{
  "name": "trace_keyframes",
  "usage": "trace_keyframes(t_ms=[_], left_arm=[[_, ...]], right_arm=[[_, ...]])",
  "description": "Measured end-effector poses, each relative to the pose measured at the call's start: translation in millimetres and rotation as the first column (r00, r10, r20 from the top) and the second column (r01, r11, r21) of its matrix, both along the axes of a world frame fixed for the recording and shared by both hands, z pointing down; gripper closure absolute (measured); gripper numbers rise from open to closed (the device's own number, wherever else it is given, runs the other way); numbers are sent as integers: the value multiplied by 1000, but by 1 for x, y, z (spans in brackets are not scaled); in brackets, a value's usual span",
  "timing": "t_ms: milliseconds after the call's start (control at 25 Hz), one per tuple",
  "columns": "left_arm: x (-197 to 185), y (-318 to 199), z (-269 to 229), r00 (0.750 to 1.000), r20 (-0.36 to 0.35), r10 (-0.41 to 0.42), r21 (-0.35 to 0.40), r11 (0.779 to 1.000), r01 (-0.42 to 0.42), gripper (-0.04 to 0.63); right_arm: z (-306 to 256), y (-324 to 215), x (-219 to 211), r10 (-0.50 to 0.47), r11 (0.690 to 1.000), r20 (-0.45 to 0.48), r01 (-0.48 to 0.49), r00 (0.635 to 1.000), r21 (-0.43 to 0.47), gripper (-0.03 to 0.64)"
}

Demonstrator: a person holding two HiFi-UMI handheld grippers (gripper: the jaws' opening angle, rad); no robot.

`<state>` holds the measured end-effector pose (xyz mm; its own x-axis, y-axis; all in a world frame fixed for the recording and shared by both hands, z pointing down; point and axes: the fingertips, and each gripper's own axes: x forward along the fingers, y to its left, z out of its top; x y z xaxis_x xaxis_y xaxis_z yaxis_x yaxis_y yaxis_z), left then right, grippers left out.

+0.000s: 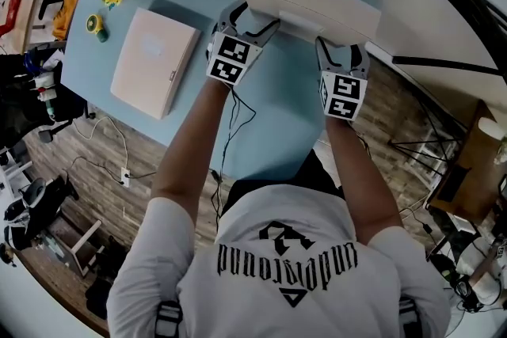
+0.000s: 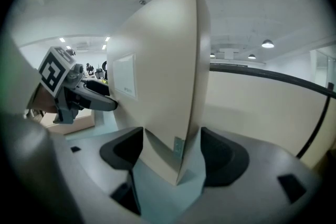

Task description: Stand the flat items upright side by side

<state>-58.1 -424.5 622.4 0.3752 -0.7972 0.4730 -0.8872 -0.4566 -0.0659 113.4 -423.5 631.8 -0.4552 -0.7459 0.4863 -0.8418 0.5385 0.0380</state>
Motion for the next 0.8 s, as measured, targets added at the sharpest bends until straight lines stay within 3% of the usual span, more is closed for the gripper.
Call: trace_keyframes(t_ms=[440, 800], left_arm=[[-5, 20, -13, 999, -28, -29, 15, 999, 29, 241], [-9, 63, -51, 997, -49, -61, 69, 996, 64, 242]], right_arm=[[-13, 12, 11, -24, 1000, -3, 24, 1000, -1, 249], [-52, 46, 14, -42, 998, 24, 41, 999, 45, 250]])
